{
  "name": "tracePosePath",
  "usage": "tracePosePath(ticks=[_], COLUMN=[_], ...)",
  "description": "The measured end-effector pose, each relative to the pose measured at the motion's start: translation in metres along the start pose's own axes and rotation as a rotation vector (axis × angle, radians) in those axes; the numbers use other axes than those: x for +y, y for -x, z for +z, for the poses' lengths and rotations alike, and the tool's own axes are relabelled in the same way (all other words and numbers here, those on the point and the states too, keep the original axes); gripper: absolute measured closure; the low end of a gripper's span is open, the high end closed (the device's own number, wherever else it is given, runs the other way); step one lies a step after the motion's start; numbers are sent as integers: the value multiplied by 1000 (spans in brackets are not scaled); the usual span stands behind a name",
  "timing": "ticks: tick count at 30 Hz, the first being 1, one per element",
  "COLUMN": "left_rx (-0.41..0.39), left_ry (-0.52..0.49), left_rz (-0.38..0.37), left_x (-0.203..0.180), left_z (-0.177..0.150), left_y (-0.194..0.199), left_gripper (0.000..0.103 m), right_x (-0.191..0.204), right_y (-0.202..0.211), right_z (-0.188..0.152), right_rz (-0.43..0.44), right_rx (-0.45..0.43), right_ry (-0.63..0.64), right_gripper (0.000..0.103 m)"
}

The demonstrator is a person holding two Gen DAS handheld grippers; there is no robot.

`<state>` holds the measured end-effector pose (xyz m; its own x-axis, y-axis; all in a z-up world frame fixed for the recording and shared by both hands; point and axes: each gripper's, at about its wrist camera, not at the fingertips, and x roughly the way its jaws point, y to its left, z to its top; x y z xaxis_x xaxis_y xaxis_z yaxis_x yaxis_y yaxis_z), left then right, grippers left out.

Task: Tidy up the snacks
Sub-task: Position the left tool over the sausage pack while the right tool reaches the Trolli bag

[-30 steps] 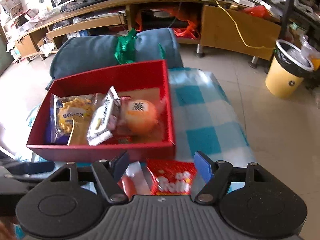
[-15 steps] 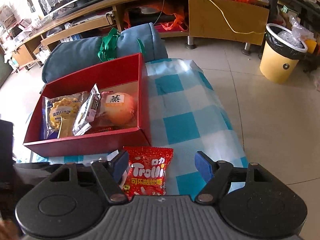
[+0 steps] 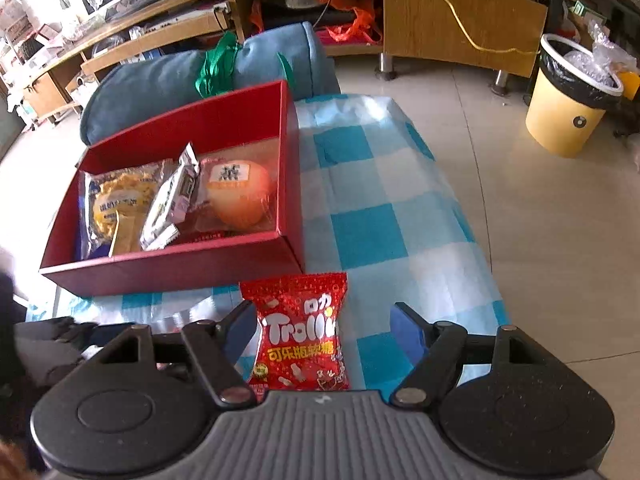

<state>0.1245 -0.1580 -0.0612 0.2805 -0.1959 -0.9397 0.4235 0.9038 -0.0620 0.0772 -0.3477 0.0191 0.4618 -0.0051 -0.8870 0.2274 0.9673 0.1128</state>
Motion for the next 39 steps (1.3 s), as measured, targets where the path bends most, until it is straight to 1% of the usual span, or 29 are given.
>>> tracePosePath(ticks=[3, 6, 9, 12, 14, 16, 19, 20, 22, 24, 25, 28, 32, 34, 36, 39], left_rx=[28, 75, 97, 59, 26, 12, 24, 28, 54, 71, 78, 104, 108, 103, 102, 72], left_ry=[-56, -108, -159, -191, -184, -210, -336, -383, -479, -542, -556, -557, -546, -530, -488, -444], left_rz=[-9, -4, -18, -23, -19, -42, -46, -35, -36, -36, -42, -82, -115, -118, -122, -97], left_x=[0, 1, 4, 5, 2, -4, -19, -23, -27, -27, -27, -26, -16, -13, -10, -12], left_z=[-16, -31, -39, -38, -30, -20, -4, 0, 6, 12, 13, 18, 5, -1, -4, -6], left_y=[7, 13, 20, 30, 32, 29, 17, 13, 6, 0, -3, -12, -12, -9, -9, -12], left_gripper=[13, 14, 14, 14, 13, 13, 13, 13, 13, 11, 8, 6, 4, 4, 4, 3], right_x=[1, 2, 4, 6, 6, 6, 5, 5, 3, 2, 2, 5, 8, 11, 13, 14], right_y=[-2, -1, 1, 1, 1, 1, 1, 0, -1, -3, -4, -8, -12, -14, -17, -19], right_z=[-1, 0, 0, -1, 0, 0, -1, -1, -1, -1, 0, 1, 3, 2, 2, 0], right_rz=[-1, 4, 13, 20, 23, 27, 29, 29, 29, 37, 43, 53, 52, 48, 44, 40], right_rx=[12, 10, 8, 11, 11, 11, 12, 13, 17, 23, 28, 39, 47, 51, 58, 68], right_ry=[2, 4, 10, 13, 14, 13, 12, 12, 9, 3, -1, -4, 4, 12, 17, 23], right_gripper=[36, 36, 35, 31, 31, 31, 31, 31, 31, 31, 31, 31, 31, 31, 31, 31])
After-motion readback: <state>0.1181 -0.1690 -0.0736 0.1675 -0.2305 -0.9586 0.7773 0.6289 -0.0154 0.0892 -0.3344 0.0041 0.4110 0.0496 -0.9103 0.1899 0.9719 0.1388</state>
